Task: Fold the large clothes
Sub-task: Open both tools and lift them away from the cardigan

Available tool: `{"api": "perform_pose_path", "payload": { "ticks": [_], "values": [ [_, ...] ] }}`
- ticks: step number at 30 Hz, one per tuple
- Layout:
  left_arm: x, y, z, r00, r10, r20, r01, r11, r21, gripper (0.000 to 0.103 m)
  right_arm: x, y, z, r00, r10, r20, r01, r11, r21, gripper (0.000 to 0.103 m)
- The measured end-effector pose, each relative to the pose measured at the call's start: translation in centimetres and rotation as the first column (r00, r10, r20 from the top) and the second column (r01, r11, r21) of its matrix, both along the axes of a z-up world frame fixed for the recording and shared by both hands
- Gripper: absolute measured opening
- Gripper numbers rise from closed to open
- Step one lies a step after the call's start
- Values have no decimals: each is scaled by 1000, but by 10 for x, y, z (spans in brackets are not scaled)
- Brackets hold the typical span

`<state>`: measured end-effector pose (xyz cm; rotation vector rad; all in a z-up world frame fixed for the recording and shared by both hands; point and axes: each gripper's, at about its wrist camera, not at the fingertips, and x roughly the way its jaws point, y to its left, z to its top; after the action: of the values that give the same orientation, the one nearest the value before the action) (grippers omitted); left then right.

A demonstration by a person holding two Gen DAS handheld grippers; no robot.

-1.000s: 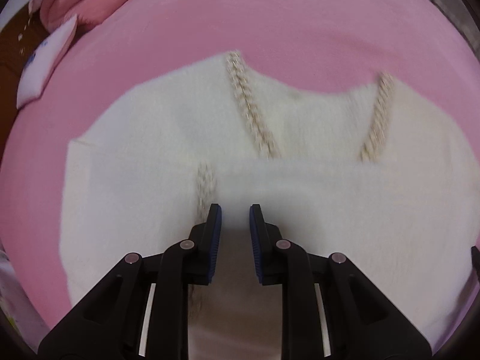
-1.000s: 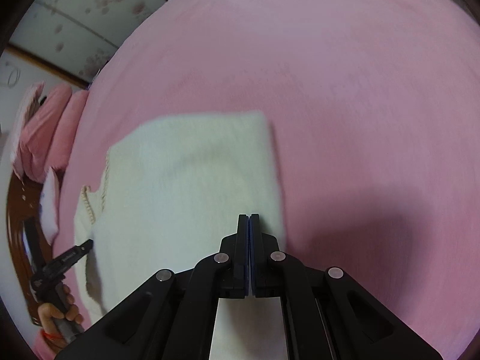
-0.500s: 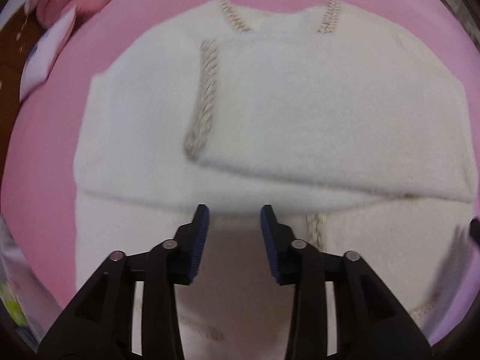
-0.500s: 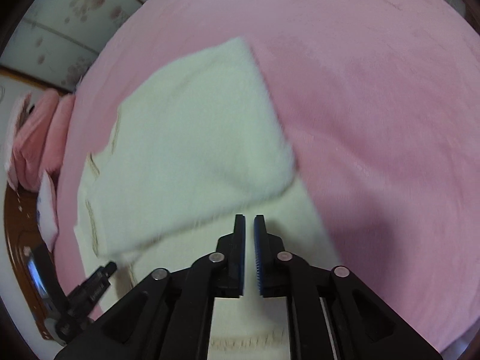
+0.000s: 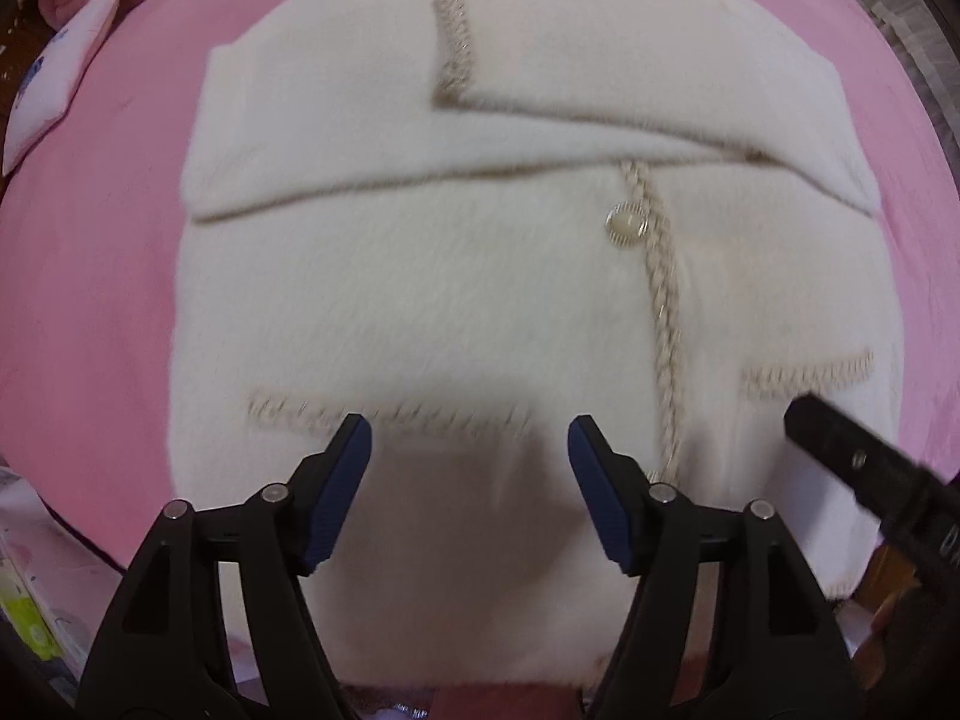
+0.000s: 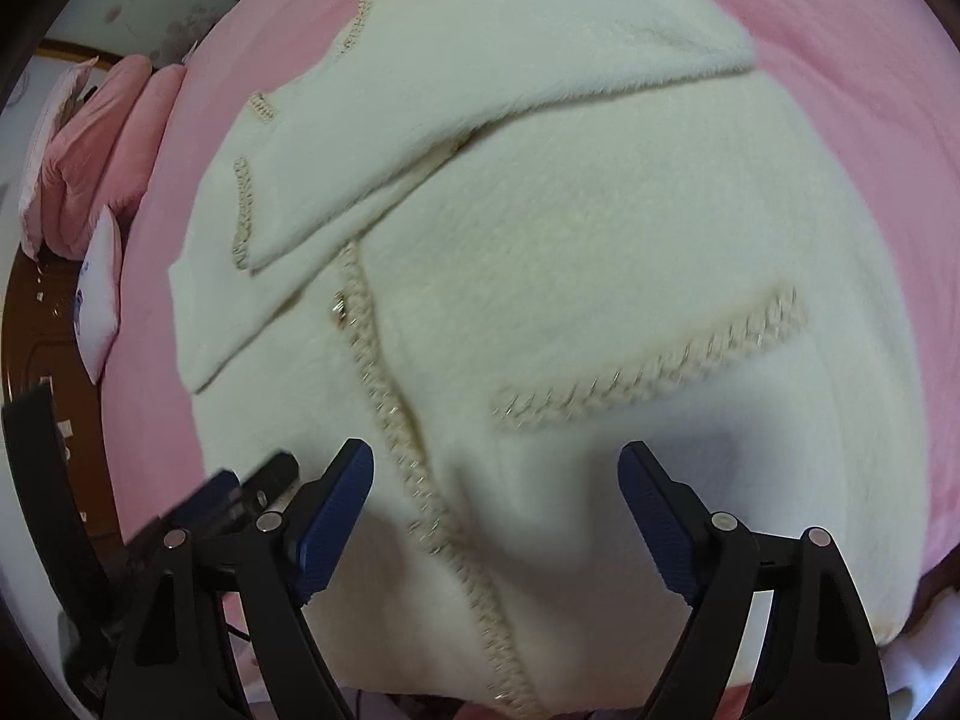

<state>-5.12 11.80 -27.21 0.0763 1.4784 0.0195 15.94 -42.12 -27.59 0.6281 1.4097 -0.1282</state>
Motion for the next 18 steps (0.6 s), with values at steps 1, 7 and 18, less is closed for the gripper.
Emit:
{"api": "perform_pose_path", "payload": {
  "ticks": [1,7,18],
  "values": [
    [-8,5,3,1000,5,-4,-5,1000,-6,70,-8,6,3,1000,-7,3,7,1000,-7,86],
    [-37,36,20,996,93,-3,-93,995,-48,73,-36,14,35,999,31,38,-28,998,-62,86],
    [-129,37,27,936,341,-87,-349,932,-98,74,-82,4,54,986,100,130,-95,994,-44,88]
  ]
}}
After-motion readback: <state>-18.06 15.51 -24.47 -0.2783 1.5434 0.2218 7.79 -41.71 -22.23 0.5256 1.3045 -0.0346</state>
